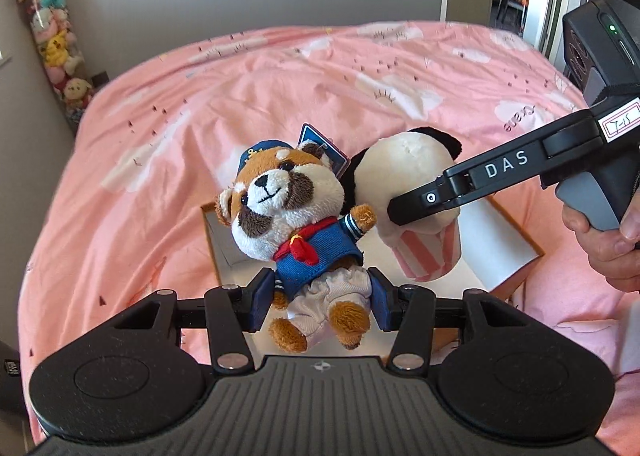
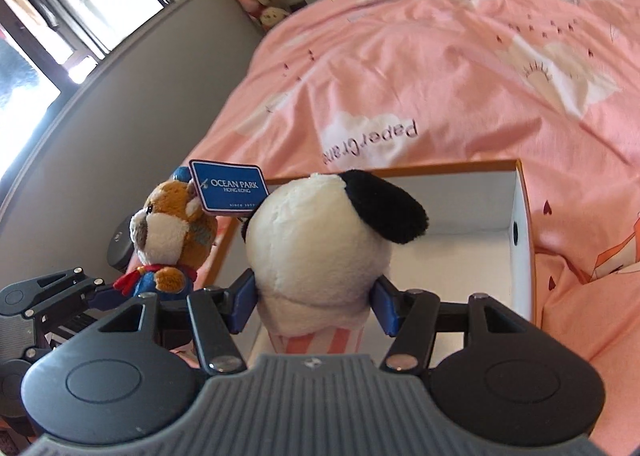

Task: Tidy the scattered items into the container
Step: 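Carry both plushes over the orange shoebox and lower them inside, then open both tools to release the plushes in the box and withdraw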

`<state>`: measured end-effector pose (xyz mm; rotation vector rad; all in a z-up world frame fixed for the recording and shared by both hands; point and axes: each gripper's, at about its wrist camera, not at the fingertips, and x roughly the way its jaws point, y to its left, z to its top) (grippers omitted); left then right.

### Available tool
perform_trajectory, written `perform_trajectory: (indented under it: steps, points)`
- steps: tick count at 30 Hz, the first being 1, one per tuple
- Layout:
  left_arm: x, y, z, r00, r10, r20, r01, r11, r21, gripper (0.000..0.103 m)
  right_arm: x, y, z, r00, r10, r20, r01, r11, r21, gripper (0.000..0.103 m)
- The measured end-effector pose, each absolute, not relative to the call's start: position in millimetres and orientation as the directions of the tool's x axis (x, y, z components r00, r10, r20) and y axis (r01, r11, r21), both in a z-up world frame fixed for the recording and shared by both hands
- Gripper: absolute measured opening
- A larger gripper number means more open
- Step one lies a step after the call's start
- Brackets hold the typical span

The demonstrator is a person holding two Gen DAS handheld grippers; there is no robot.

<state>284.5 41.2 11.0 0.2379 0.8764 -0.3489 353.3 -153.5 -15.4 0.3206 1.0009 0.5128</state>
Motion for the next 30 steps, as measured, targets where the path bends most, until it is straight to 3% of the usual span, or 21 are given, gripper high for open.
perform_trajectory:
  steps: [6, 14, 18, 30]
  points:
    - [326, 38, -28, 0.482, -0.15, -0.863, 0.39, 0.919, 0.057, 0.057, 393, -141, -55, 0.375, 0.513, -0.772, -0.207, 0.858, 0.47, 0.062]
    - [349, 27, -57, 0.444, -0.072, -0.893, 0.397, 0.91, 0.124, 0.055, 423, -128, -91, 0.305, 0.47, -0.828, -0.126, 0.882, 0.454, 0.062]
    - [355, 25, -69, 0.434, -0.041, -0.9, 0.396, 0.906, 0.149, 0.046, 430, -120, -101, 0.276, 0.46, -0.844, -0.114, 0.887, 0.447, 0.062]
    - [358, 32, -82, 0.417, -0.021, -0.909, 0.39, 0.907, 0.157, 0.051, 441, -100, -116, 0.232, 0.469, -0.852, -0.073, 0.882, 0.466, 0.063]
